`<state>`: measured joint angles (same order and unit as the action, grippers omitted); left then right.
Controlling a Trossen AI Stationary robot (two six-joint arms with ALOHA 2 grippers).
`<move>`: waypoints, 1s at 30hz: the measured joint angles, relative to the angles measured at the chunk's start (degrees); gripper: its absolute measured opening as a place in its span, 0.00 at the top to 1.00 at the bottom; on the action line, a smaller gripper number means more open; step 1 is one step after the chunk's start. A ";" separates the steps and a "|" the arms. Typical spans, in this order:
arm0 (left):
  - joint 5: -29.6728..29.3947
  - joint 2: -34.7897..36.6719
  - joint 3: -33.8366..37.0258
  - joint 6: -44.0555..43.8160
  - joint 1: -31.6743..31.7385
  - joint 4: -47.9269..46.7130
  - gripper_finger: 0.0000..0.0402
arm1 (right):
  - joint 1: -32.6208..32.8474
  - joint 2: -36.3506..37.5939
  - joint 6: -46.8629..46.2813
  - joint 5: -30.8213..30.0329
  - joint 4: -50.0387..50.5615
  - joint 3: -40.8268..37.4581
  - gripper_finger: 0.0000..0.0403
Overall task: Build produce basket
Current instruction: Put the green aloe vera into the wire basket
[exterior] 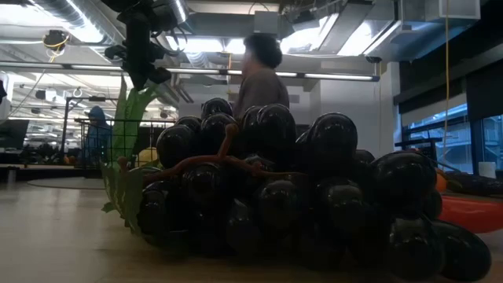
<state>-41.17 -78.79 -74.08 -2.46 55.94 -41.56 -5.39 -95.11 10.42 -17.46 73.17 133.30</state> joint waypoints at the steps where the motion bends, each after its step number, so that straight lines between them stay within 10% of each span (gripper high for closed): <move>1: 0.00 -0.01 0.00 0.00 0.12 0.00 1.00 | 0.00 0.00 -0.04 0.01 0.00 -0.01 1.00; 30: -1.51 2.84 0.00 4.55 1.42 -0.60 0.83 | 0.02 0.00 -0.81 0.07 0.07 -0.01 1.00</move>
<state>-42.68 -75.94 -74.08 2.09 57.36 -42.16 -5.37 -95.11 9.61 -17.39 73.23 133.29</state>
